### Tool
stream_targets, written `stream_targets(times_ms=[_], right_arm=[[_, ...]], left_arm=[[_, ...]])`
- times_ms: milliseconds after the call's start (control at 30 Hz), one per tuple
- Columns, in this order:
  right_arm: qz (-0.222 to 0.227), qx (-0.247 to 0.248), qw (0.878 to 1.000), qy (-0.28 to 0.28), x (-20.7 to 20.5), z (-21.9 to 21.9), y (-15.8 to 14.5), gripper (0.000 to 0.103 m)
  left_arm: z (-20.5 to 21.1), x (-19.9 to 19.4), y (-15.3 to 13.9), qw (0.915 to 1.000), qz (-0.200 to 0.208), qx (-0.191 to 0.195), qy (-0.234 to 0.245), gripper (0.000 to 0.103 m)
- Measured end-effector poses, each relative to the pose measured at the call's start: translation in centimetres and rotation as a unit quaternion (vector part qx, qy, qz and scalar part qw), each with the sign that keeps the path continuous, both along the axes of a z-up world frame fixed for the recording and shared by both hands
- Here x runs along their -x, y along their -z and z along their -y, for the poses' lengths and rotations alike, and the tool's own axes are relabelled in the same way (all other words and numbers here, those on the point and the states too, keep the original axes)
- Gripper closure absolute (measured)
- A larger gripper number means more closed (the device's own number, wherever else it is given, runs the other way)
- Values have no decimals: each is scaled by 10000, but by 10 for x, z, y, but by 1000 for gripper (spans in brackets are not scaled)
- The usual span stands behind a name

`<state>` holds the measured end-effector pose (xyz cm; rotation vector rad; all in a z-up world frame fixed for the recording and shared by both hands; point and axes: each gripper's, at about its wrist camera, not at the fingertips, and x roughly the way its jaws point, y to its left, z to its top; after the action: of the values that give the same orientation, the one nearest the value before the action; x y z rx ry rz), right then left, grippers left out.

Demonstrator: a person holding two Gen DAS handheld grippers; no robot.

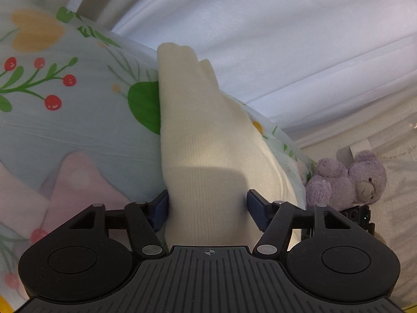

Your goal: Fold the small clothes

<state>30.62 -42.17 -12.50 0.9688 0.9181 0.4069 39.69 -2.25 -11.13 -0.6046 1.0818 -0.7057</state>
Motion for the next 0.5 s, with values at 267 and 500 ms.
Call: stream_targets(times_ms=[267, 500], right_arm=[[172, 230, 9994, 168, 6, -15, -10, 66], [599, 375, 9974, -137, 15, -47, -48, 70]], left_arm=[[0, 2, -9, 9997, 137, -78, -170, 64], [-30, 33, -41, 9982, 444, 57, -407, 66]])
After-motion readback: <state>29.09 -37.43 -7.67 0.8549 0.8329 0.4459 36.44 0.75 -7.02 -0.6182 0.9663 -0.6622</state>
